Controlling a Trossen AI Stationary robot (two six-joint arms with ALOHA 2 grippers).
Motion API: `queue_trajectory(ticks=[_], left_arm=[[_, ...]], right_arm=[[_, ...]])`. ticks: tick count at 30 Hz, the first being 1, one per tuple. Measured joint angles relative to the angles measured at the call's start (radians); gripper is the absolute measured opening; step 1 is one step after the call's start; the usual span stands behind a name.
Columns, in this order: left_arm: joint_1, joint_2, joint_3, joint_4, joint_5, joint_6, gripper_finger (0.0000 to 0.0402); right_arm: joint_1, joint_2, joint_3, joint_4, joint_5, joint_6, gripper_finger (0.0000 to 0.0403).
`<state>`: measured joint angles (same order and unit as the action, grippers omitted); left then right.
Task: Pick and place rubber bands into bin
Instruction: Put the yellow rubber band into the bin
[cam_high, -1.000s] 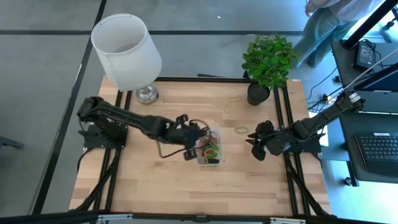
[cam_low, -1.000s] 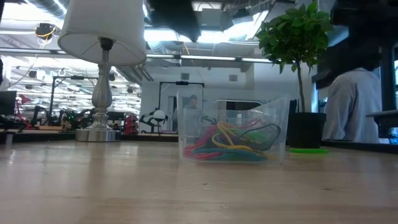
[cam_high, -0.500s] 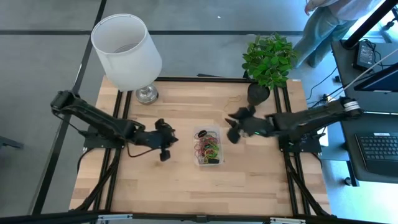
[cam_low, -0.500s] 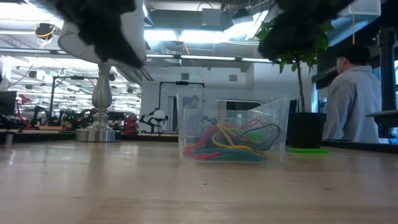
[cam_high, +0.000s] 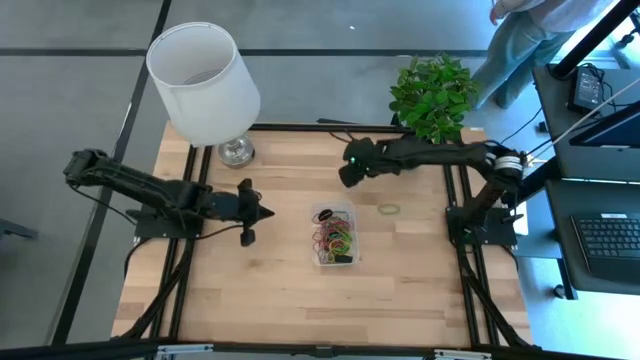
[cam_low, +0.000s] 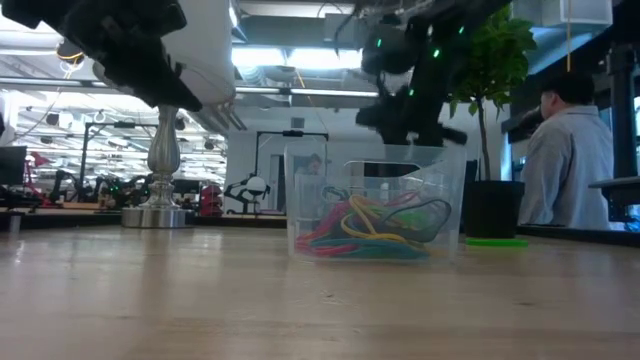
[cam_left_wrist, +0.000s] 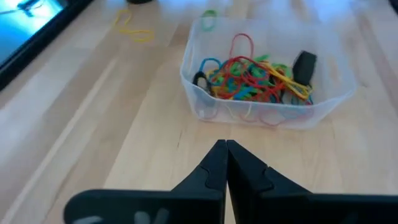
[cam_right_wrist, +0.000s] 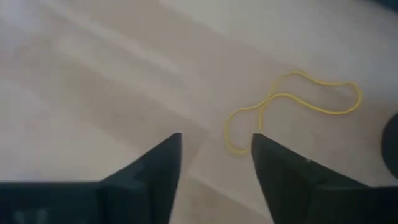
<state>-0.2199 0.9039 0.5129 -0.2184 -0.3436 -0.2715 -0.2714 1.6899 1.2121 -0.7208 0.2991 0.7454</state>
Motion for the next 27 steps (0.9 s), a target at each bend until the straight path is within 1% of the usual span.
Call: queue_trajectory(ticks=[2, 4, 6, 9, 12, 18, 20, 22, 24, 27], left_arm=[[0.018, -0.023, 0.000, -0.003, 0.038, 0.045, 0.0001], [0.038, -0.035, 0.000, -0.001, 0.072, 0.079, 0.0001], [0.054, -0.048, 0.000, -0.017, 0.101, 0.112, 0.0002], [0.082, -0.064, 0.000, -0.043, 0.131, 0.154, 0.0002], [0.117, -0.082, 0.000, -0.073, 0.159, 0.190, 0.0001], [0.190, -0.126, 0.000, -0.141, 0.224, 0.240, 0.0002], [0.209, -0.137, 0.000, -0.157, 0.240, 0.249, 0.0001], [0.226, -0.140, 0.000, -0.160, 0.250, 0.259, 0.0001], [0.240, -0.140, 0.000, -0.160, 0.257, 0.270, 0.0002], [0.259, -0.140, 0.000, -0.158, 0.260, 0.278, 0.0002]], right_arm=[[-0.042, 0.031, 0.000, 0.007, -0.013, 0.032, 0.0215], [-0.078, 0.058, 0.000, 0.004, -0.014, 0.046, 0.0245], [-0.108, 0.082, 0.000, 0.004, -0.003, 0.093, 0.0272], [-0.137, 0.123, 0.000, 0.011, 0.017, 0.145, 0.0302], [-0.145, 0.174, 0.000, 0.019, 0.020, 0.186, 0.0312], [-0.144, 0.268, 0.001, 0.030, 0.013, 0.271, 0.0314], [-0.142, 0.288, 0.006, 0.033, 0.009, 0.271, 0.0309], [-0.142, 0.305, 0.006, 0.033, 0.000, 0.267, 0.0289], [-0.138, 0.314, 0.006, 0.041, -0.006, 0.261, 0.0255], [-0.135, 0.317, 0.006, 0.055, -0.013, 0.229, 0.0184]])
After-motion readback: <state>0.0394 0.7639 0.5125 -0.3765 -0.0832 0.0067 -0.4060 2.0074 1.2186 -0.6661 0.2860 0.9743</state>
